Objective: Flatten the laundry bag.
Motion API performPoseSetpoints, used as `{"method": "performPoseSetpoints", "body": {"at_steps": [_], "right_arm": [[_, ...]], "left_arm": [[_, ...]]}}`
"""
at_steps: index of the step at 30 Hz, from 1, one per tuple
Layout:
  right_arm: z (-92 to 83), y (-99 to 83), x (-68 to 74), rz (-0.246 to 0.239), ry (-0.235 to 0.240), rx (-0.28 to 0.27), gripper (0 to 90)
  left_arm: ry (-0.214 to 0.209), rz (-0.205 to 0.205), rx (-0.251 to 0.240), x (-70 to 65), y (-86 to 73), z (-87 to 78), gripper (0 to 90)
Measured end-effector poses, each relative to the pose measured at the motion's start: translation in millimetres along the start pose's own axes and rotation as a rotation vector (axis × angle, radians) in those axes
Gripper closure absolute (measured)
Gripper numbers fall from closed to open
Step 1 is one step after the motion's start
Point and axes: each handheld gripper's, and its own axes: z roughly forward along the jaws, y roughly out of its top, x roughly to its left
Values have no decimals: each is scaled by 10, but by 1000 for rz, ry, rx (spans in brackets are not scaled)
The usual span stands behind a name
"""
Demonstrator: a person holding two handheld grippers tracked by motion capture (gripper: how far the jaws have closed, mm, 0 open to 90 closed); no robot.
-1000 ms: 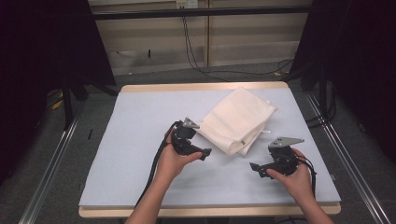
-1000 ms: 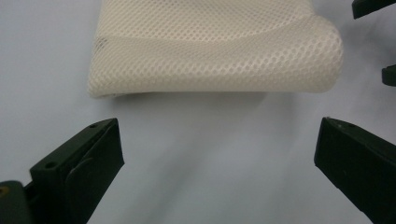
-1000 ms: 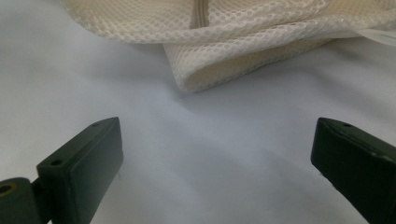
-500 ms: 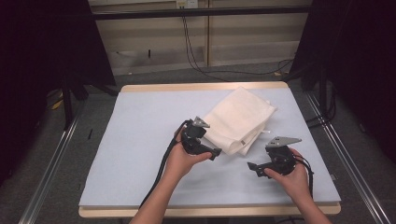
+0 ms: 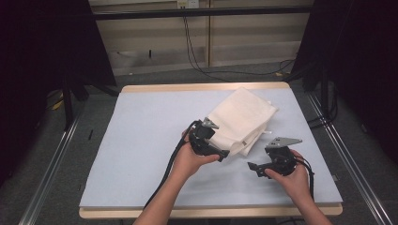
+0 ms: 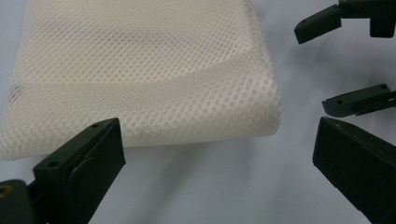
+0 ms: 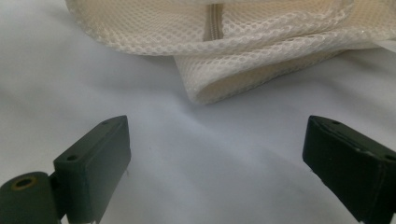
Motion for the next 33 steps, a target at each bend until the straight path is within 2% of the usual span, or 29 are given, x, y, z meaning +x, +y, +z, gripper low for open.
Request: {"method": "performPoseSetpoints", "body": {"at_steps": [1, 2, 5, 10, 11, 13, 16, 17, 18, 21, 22, 24, 26, 29, 31, 33], "right_arm": [[5, 0, 5, 4, -3, -1, 75], [6, 0, 5, -1, -1, 2, 79], [9, 2, 9, -2, 2, -2, 90], [10, 1, 11, -1, -2, -7, 112], [9, 1, 11, -1, -5, -7, 117], [11, 2, 11, 0, -5, -7, 130], [12, -1, 7, 1, -1, -5, 152], [13, -2, 8, 0, -1, -6, 159], [12, -3, 11, -2, -3, -6, 166], [15, -2, 21, -7, 0, -8, 206], [21, -2, 28, -8, 2, -8, 220], [31, -1, 36, -20, 3, -10, 261], [40, 11, 45, -17, 5, -22, 306], [57, 36, 58, -18, 16, -28, 336], [75, 47, 73, -17, 22, -32, 364], [100, 51, 81, -24, 26, -28, 391]], "left_arm": [[7, 13, 17, -5, 13, -1, 27], [2, 2, -1, -14, 14, 21, 34], [-3, 11, 20, -8, 33, 45, 52], [-15, 26, 24, -16, 52, 88, 80], [-20, 43, 38, -10, 60, 86, 89], [-19, 21, 19, -29, 61, 113, 110], [-21, 26, 17, -29, 68, 118, 149], [-24, 31, 22, -27, 69, 118, 152], [-24, 53, 43, -15, 71, 111, 154], [-33, 38, 48, -17, 61, 132, 164], [-27, 52, 58, -16, 63, 133, 164], [-25, 41, 49, -26, 62, 142, 165], [-26, 58, 59, -21, 69, 137, 165], [-19, 50, 52, -43, 77, 145, 172], [-9, 58, 71, -42, 88, 143, 182], [-17, 70, 82, -21, 101, 131, 188]]}}
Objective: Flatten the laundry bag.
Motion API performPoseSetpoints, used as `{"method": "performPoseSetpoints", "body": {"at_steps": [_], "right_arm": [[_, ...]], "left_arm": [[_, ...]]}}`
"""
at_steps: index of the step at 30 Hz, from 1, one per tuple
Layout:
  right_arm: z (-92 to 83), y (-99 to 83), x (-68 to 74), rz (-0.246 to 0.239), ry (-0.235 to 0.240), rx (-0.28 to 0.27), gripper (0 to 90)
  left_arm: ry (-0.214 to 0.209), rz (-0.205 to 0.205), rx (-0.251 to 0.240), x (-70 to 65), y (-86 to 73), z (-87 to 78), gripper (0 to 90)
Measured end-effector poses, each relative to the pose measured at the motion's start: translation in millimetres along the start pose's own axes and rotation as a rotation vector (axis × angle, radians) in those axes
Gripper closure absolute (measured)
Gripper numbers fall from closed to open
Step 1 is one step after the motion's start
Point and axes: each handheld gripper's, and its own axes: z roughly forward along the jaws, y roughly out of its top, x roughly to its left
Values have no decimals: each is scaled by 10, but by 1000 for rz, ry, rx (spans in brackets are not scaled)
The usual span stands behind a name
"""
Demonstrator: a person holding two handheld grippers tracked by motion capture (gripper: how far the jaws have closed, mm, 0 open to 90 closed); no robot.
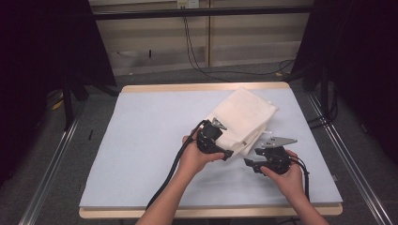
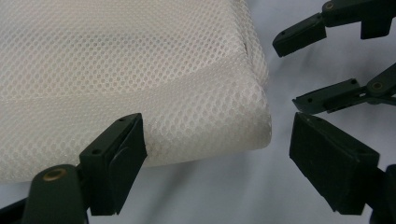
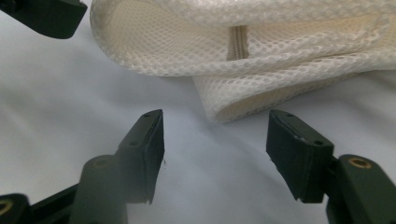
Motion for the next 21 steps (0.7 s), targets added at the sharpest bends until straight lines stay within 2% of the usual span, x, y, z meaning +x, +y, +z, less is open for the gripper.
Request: {"method": "performPoseSetpoints", "body": {"at_steps": [2, 10, 11, 13, 16, 17, 19, 21], "right_arm": [[21, -1, 5, 0, -2, 8, 421], [77, 6, -20, -12, -2, -4, 532], [87, 8, -26, -7, 2, -1, 535], [101, 12, -36, 10, 12, -5, 546], [108, 17, -48, 11, 12, -4, 582], [110, 19, -49, 11, 11, -8, 599], [114, 20, -43, 14, 11, -6, 613], [111, 18, -44, 12, 6, -8, 642]], "left_arm": [[4, -19, -14, -12, 1, 5, 214], [-5, -24, -9, 3, 8, -11, 332], [-14, -36, -11, 2, 11, -12, 338], [-12, -29, -25, -9, 21, -22, 339], [-21, -20, -33, -26, 54, -23, 318], [-25, -32, -40, -40, 67, -13, 307], [-20, -16, -34, -43, 83, -9, 288], [-22, -38, -38, -53, 85, 16, 294]]}}
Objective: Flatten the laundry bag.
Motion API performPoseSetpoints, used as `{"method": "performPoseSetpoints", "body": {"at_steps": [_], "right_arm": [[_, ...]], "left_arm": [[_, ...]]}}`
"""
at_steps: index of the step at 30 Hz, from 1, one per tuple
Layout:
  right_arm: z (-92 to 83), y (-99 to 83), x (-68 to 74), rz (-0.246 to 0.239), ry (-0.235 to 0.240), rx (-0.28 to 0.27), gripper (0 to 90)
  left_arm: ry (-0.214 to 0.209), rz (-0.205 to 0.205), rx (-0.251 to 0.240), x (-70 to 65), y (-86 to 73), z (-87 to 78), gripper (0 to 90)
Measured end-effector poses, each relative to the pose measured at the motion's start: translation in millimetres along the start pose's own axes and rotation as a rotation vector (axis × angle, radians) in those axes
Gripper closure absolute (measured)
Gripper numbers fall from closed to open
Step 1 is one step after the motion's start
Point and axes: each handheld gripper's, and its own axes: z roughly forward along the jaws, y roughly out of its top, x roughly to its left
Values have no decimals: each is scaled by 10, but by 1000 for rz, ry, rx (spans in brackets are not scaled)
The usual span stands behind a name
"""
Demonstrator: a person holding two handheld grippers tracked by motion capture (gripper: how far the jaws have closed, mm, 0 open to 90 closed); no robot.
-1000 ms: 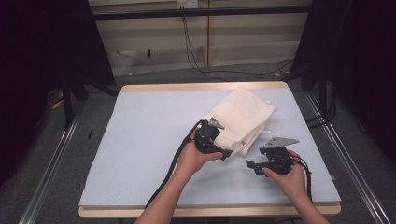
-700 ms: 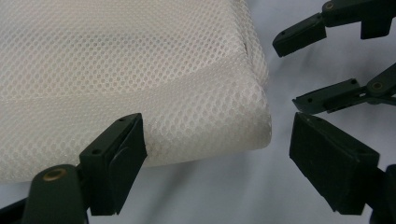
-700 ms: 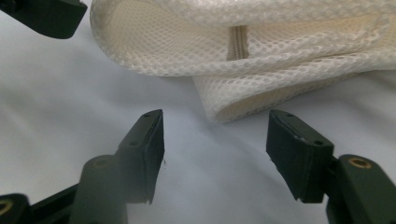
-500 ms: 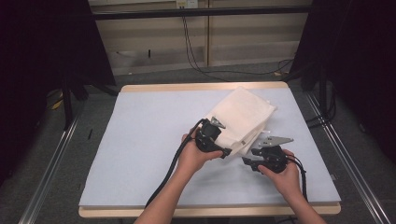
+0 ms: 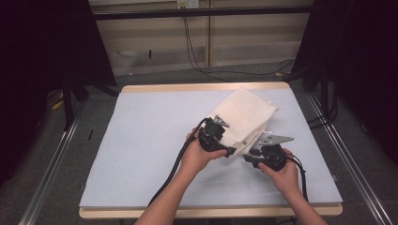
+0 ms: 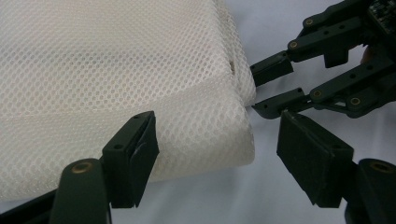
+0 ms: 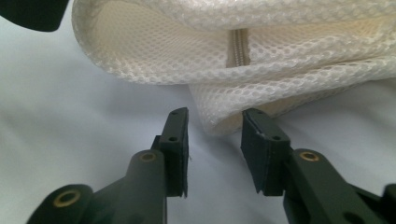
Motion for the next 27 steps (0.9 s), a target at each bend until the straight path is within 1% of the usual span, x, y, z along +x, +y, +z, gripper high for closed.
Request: {"method": "performPoseSetpoints", "body": {"at_steps": [1, 2, 3, 4, 5, 6, 7, 8, 10, 11, 12, 13, 14, 16, 17, 18, 19, 20, 22, 23, 24, 25, 26, 27], "right_arm": [[-1, -1, -7, 0, 1, 1, 654], [-1, -2, -10, 5, 1, 0, 666], [3, -3, -15, 6, 3, -2, 686], [10, -2, -19, 7, 11, -2, 702], [19, -2, -20, 9, 15, 2, 703], [28, -4, -20, 11, 16, 2, 707], [37, -3, -19, 9, 19, 3, 708], [43, 0, -12, 9, 19, 5, 709], [50, 4, -15, 5, 15, 3, 715], [54, 6, -21, 7, 23, 4, 714], [57, 6, -27, 8, 26, 7, 716], [57, 6, -30, 8, 25, 6, 718], [58, 7, -32, 5, 27, 5, 716], [59, 9, -33, -1, 25, 12, 721], [59, 10, -33, 0, 23, 12, 722], [60, 12, -32, 1, 23, 8, 722], [62, 13, -32, -3, 19, 10, 721], [65, 15, -30, -3, 21, 13, 720], [68, 14, -26, -8, 18, 14, 720], [69, 15, -21, -10, 13, 14, 720], [70, 15, -19, -10, 12, 15, 723], [67, 16, -16, -7, 8, 18, 728], [70, 17, -15, -11, 10, 15, 730], [73, 19, -12, -12, 8, 14, 736]], "left_arm": [[-1, 0, 11, 5, 0, 8, 296], [-2, 10, 23, 18, 1, 10, 296], [11, -5, 12, -1, -1, 23, 296], [12, 25, 18, 4, 2, 20, 296], [26, 44, 17, -2, 4, 18, 305], [36, 59, 27, -2, 9, 13, 330], [44, 51, 16, -9, 7, 20, 354], [29, 59, 19, 5, 5, 21, 369], [31, 52, 27, 10, -5, 38, 406], [25, 39, 25, 13, -10, 47, 412], [31, 47, 43, 23, -14, 44, 426], [24, 38, 39, 19, -15, 51, 451], [12, 37, 44, 18, -14, 54, 515], [17, 44, 58, 15, -14, 60, 554], [3, 36, 66, 12, -15, 64, 597], [8, 38, 71, 17, -16, 64, 622], [2, 30, 82, 23, -15, 56, 647], [-14, 9, 82, 27, -18, 55, 713], [-26, -3, 88, 42, -20, 44, 748], [-35, -26, 84, 47, -27, 47, 766], [-37, -23, 83, 67, -28, 38, 774], [-41, -36, 74, 75, -32, 36, 789], [-42, -44, 76, 84, -32, 25, 794], [-50, -47, 66, 101, -30, 13, 798]]}}
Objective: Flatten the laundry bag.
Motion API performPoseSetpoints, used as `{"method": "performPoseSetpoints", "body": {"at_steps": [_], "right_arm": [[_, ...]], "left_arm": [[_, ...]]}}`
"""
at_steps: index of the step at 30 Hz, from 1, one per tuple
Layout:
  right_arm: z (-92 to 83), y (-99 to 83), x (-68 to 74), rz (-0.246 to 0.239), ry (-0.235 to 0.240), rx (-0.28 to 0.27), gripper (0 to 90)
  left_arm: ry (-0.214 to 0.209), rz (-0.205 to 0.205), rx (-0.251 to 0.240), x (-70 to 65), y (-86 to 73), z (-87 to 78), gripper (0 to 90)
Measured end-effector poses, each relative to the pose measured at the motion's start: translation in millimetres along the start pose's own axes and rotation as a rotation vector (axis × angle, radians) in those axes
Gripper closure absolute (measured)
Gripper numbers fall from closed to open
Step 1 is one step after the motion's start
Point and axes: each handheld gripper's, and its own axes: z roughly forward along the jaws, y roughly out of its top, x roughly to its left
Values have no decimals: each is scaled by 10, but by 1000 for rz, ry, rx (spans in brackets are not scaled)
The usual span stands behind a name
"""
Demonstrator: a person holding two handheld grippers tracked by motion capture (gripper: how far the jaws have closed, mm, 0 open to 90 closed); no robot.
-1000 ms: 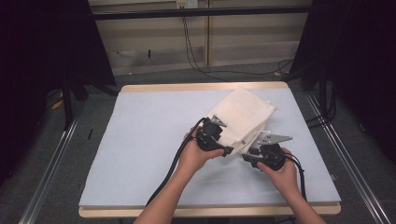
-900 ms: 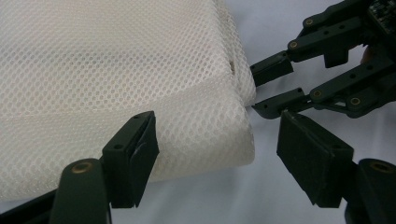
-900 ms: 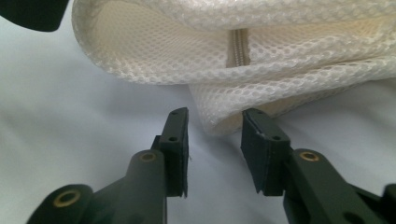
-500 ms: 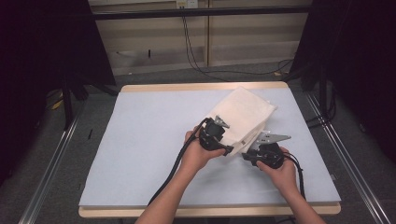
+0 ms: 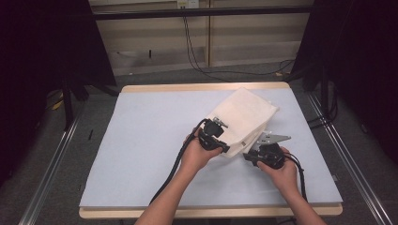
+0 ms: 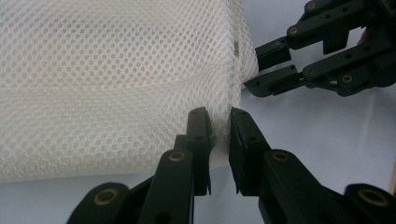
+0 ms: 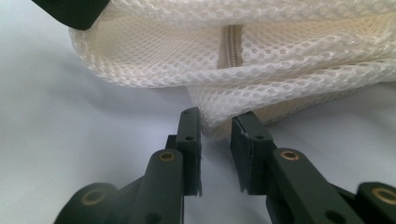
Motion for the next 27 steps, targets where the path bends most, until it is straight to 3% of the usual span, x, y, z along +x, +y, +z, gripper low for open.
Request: {"method": "performPoseSetpoints", "body": {"at_steps": [6, 9, 15, 26, 27], "right_arm": [[-6, 7, 9, 3, -14, -6, 795], [-29, 15, 12, 6, -24, -14, 843], [-53, 12, -11, 25, -23, -13, 866], [-71, -13, -41, 17, -22, -9, 872], [-72, -14, -45, 13, -21, -6, 873]], "left_arm": [[-9, -45, -26, 44, 2, -57, 809], [4, -78, -63, 59, 5, -98, 814], [10, -114, -102, 146, -1, -203, 818], [55, -153, -124, 297, -14, -312, 823], [49, -143, -119, 327, -22, -332, 824]]}}
